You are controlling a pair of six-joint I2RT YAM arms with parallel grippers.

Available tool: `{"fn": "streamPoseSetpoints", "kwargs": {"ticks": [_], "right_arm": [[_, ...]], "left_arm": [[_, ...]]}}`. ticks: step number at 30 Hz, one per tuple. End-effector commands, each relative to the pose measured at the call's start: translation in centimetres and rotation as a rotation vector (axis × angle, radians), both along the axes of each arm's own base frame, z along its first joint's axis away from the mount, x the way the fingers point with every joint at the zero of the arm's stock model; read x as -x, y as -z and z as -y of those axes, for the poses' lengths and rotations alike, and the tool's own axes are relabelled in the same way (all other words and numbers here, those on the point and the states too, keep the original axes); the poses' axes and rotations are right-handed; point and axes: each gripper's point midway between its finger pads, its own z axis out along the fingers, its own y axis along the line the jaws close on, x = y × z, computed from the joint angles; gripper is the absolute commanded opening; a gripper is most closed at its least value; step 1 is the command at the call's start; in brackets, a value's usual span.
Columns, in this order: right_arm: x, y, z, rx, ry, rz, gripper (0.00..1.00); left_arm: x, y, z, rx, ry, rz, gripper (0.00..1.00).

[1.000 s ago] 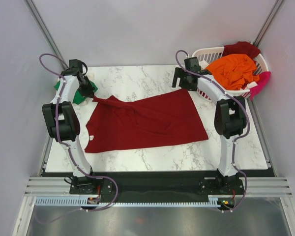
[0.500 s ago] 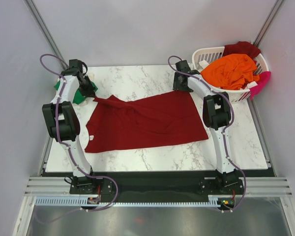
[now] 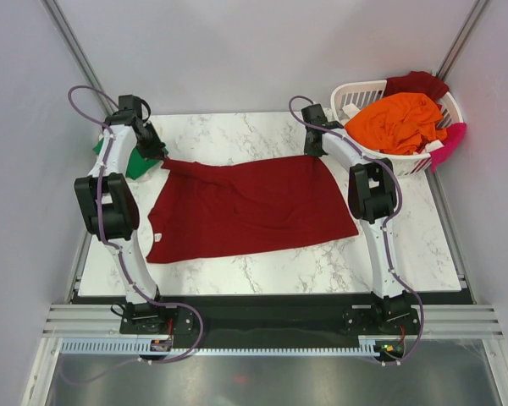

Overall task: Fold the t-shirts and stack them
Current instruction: Fold the tshirt

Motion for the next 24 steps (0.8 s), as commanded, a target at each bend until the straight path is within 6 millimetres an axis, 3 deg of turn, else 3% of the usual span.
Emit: {"fn": "streamPoseSetpoints", "kwargs": {"ticks": [1,3,4,10,15,19,23,24], "right_arm": [[0.8,-1.3,1.1,0.044,0.008,-0.008,0.0],[0.5,-2.7,1.4,0.058,0.008,0.017,0.0],[0.4,-3.8,1.4,0.056,0.004,0.035,0.0],[0.0,-5.7,1.7,0.0,-0.023,0.055,0.0],[0.0,-8.5,1.3,-0.061,-0.047,0.114,0.0],[0.6,-11.9,1.2,-0.082,-0.053,0.165,0.0],[2.0,-13.0,2.0,-0.071,-0.045,0.167,0.0],[2.7,-12.2,2.1,-0.066,-0.046,0.143,0.0]], "left_arm": [[-3.0,-2.4,1.2,0.0,0.088,0.101,0.02],[-4.5,-2.9,2.3,-0.005,0.119,0.131,0.02],[-5.4,-4.1,2.8,-0.02,0.142,0.168,0.02],[-7.3,-4.7,7.0,-0.058,0.272,0.216,0.02],[-6.4,-5.0,6.9,-0.079,0.272,0.207,0.02],[-5.4,-7.0,6.6,-0.102,0.269,0.233,0.02],[-3.4,-9.6,6.4,-0.114,0.263,0.267,0.02],[-2.9,-10.1,6.4,-0.113,0.26,0.271,0.02]]}}
